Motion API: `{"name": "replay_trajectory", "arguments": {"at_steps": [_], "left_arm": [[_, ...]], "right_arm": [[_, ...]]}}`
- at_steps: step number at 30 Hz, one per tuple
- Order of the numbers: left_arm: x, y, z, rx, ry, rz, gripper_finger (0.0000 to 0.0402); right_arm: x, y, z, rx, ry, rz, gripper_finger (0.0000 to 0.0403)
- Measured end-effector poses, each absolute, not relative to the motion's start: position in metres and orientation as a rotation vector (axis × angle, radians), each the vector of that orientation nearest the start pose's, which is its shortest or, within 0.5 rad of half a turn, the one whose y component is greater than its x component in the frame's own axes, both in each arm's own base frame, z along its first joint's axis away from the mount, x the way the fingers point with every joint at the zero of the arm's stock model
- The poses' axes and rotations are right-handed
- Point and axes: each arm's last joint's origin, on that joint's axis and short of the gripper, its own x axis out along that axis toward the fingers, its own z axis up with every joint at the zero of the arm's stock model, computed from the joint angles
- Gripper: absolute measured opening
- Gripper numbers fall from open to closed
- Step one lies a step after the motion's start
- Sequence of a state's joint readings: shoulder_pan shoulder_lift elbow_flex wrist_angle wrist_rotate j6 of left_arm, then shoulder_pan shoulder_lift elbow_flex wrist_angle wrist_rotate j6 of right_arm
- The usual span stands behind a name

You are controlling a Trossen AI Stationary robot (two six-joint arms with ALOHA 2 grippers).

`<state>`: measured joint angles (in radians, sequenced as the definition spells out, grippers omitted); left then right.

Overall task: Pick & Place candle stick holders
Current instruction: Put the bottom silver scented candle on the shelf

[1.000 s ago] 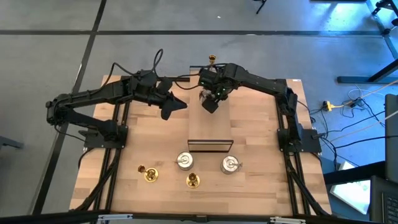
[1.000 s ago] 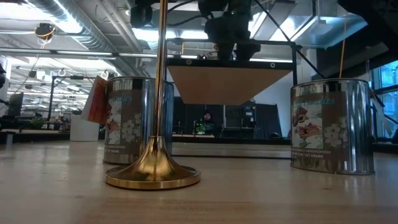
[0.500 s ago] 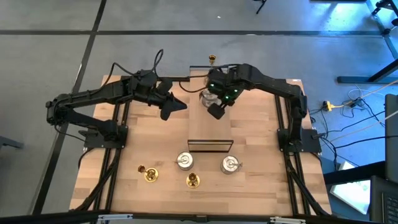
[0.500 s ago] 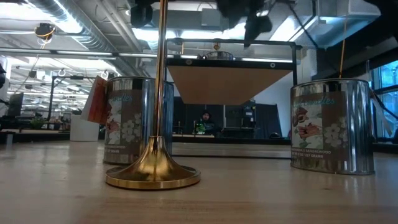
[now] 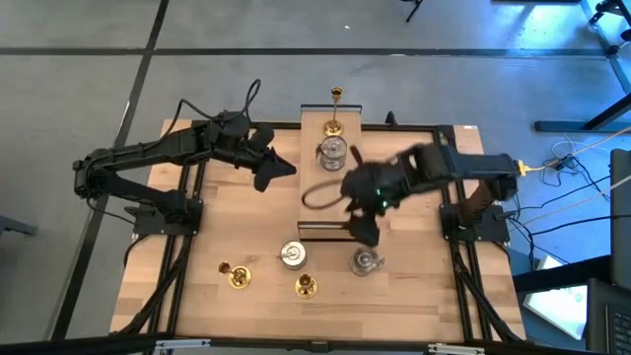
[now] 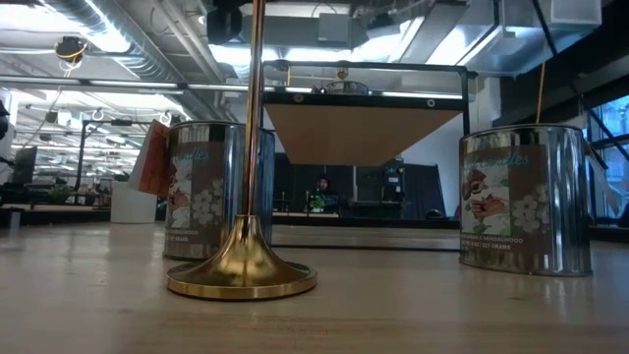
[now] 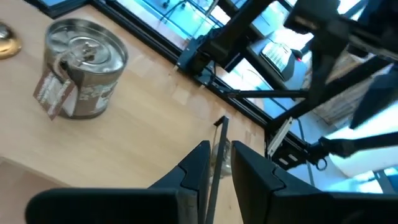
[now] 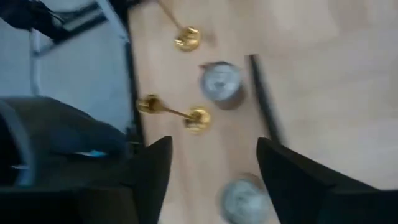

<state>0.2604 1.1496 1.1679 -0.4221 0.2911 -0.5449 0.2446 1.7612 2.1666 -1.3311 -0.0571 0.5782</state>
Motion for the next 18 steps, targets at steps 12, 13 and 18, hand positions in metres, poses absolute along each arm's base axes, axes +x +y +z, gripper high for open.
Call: {"name": "replay_trajectory", "arguments": {"at_steps": [12,13,18], "left_arm": [[0.237,0.05,0.36,-0.577,0.51,0.04,0.0059],[0.237,0.05,0.359,-0.593,0.521,0.043,0.0059],[0.239,0.038,0.358,-0.626,0.549,0.015,0.0059]], "right_arm": [[0.366,0.145,0.401,0.704,0.932,-0.024,0.0142],[0.367,0.148,0.403,0.695,0.89,-0.036,0.0136],[0.363,0.155,0.41,0.608,0.751,-0.135,0.0102]]}}
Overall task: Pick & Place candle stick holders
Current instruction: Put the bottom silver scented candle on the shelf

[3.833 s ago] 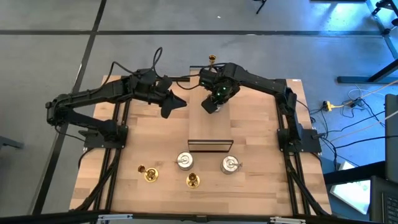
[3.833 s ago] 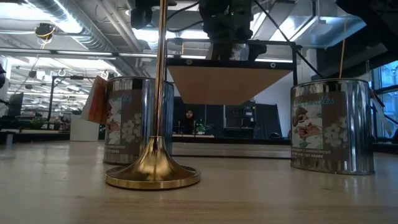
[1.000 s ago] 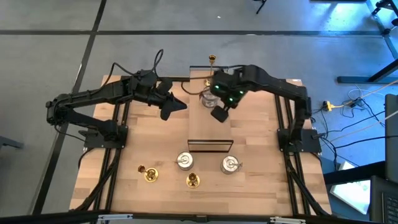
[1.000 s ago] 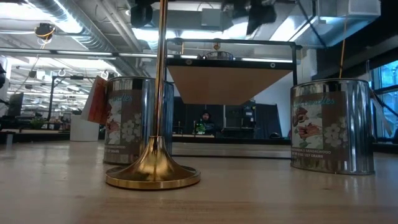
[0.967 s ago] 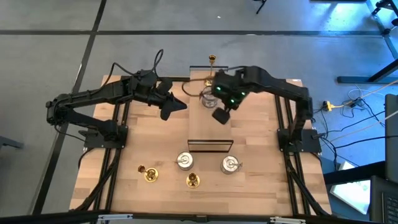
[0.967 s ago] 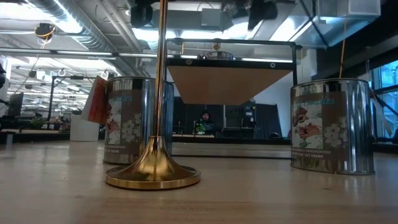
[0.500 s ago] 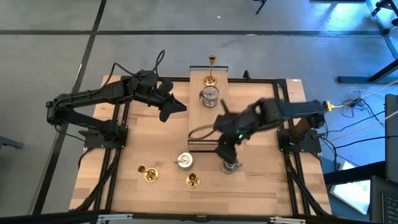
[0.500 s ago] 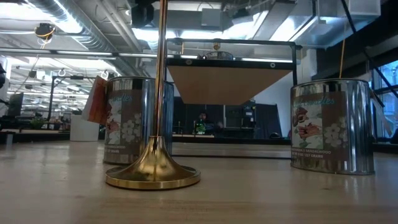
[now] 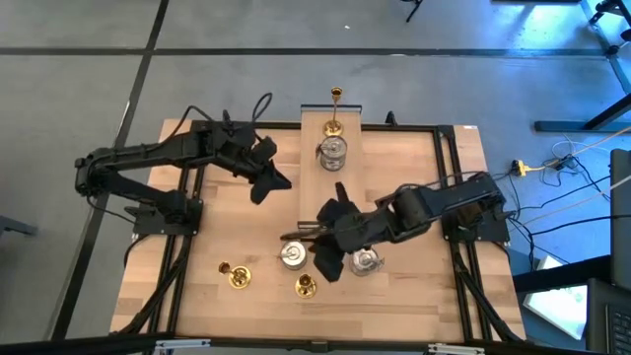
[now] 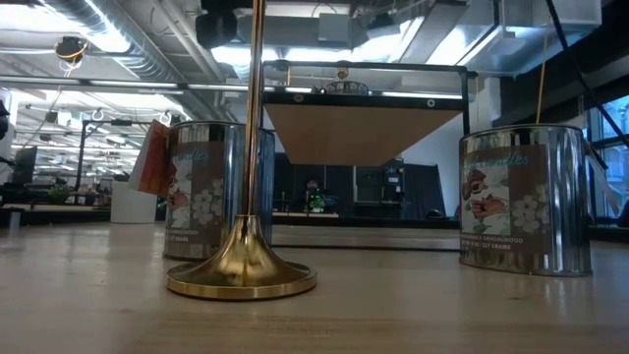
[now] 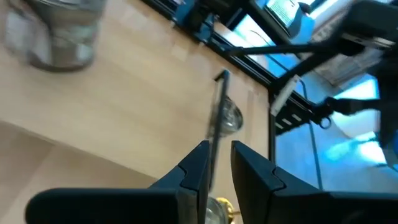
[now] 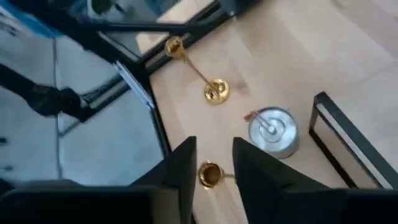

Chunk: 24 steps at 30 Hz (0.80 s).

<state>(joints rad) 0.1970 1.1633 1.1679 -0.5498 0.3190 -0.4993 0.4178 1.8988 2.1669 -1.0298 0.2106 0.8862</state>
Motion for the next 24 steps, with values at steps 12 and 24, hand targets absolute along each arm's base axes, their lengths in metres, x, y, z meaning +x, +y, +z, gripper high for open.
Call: {"name": "replay_trajectory", "arguments": {"at_steps": [12,24], "left_arm": [[0.255,0.024,0.367,-0.65,0.399,0.06,0.0058],[0.302,0.031,0.355,-0.788,0.225,0.119,0.0058]], "right_arm": [[0.33,0.144,0.423,0.394,0.81,-0.167,0.0078],[0.233,0.104,0.376,0.452,0.584,0.025,0.0078]]}}
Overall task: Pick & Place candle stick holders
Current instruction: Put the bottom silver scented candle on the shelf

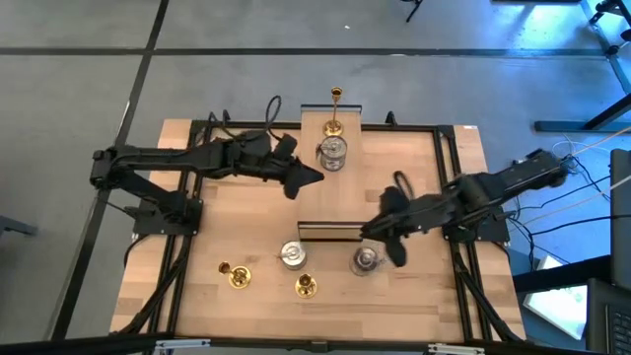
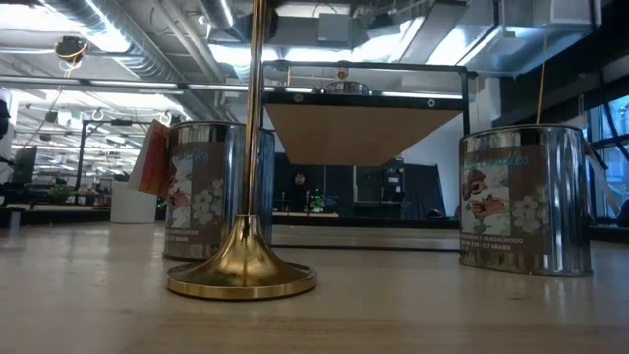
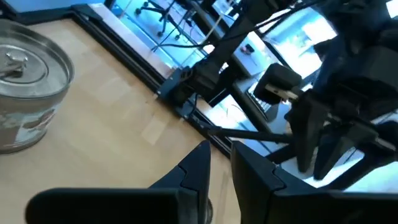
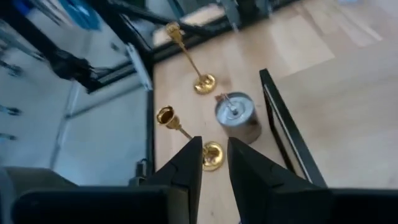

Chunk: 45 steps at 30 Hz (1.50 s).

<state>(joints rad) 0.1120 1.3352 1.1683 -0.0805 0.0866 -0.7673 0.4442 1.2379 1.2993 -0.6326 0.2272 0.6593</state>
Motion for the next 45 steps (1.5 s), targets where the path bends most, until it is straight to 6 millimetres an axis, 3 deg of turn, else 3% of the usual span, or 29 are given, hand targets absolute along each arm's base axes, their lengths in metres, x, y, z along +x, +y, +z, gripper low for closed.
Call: {"name": "replay_trajectory", "arguments": {"at_steps": [7,13,18,24,30,37,40,45], "left_arm": [[0.312,0.051,0.337,-0.839,0.261,0.249,0.0058],[0.309,0.065,0.337,-0.858,0.222,0.337,0.0058],[0.305,0.075,0.333,-0.821,0.245,0.391,0.0058],[0.297,0.088,0.324,-0.772,0.377,0.383,0.0054],[0.293,0.098,0.32,-0.716,0.439,0.301,0.0008],[0.292,0.09,0.315,-0.619,0.538,0.194,0.0001],[0.294,0.084,0.308,-0.572,0.544,0.175,0.0002],[0.295,0.087,0.28,-0.585,0.398,0.169,0.0002]], "right_arm": [[0.188,0.067,0.351,0.46,0.514,0.026,0.0078],[0.175,0.049,0.347,0.422,0.53,0.093,0.0077],[0.184,0.022,0.345,0.337,0.513,0.025,0.005],[0.202,-0.021,0.334,0.384,0.561,0.018,0.001],[0.222,-0.051,0.312,0.462,0.613,-0.011,0.0003],[0.251,-0.061,0.27,0.623,0.514,0.11,0.0001],[0.252,-0.061,0.259,0.675,0.45,0.117,0.0001],[0.244,-0.068,0.249,0.713,0.385,0.09,0.0001]]}}
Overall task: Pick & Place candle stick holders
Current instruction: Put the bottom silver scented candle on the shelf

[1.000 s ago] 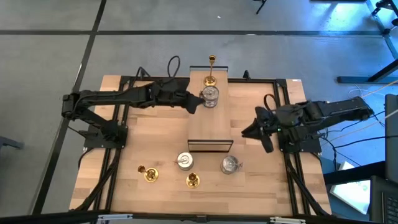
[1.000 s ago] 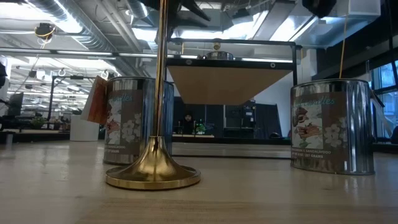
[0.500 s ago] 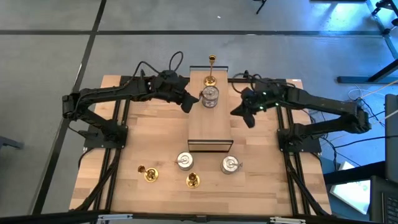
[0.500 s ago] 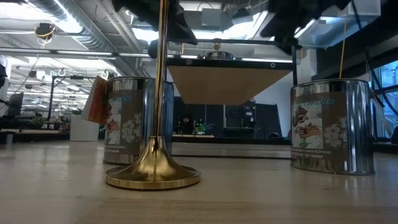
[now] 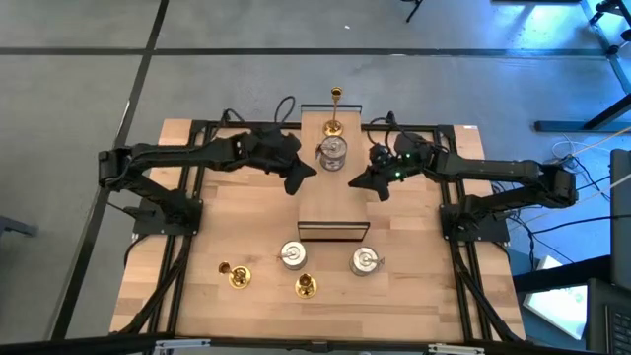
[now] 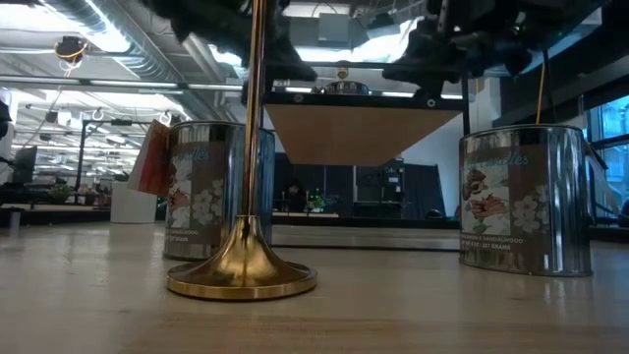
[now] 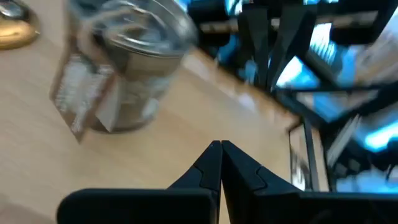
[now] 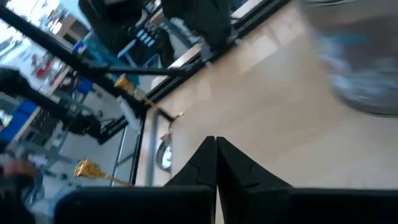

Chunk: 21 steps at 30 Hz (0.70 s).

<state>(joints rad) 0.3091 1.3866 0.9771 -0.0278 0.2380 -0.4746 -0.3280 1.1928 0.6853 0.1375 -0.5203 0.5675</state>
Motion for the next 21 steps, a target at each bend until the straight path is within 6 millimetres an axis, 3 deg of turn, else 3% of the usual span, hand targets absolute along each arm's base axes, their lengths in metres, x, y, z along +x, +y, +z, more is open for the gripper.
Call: {"name": "replay_trajectory", "arguments": {"at_steps": [3,7,21], "left_arm": [[0.289,0.092,0.257,-0.655,0.324,0.194,0.0001],[0.282,0.097,0.242,-0.694,0.276,0.214,0.0001],[0.273,0.122,0.242,-0.692,0.231,0.253,0.0001]], "right_arm": [[0.241,-0.075,0.247,0.727,0.378,0.041,0.0001],[0.239,-0.083,0.248,0.731,0.353,-0.012,0.0],[0.236,-0.094,0.246,0.742,0.33,-0.113,0.0]]}}
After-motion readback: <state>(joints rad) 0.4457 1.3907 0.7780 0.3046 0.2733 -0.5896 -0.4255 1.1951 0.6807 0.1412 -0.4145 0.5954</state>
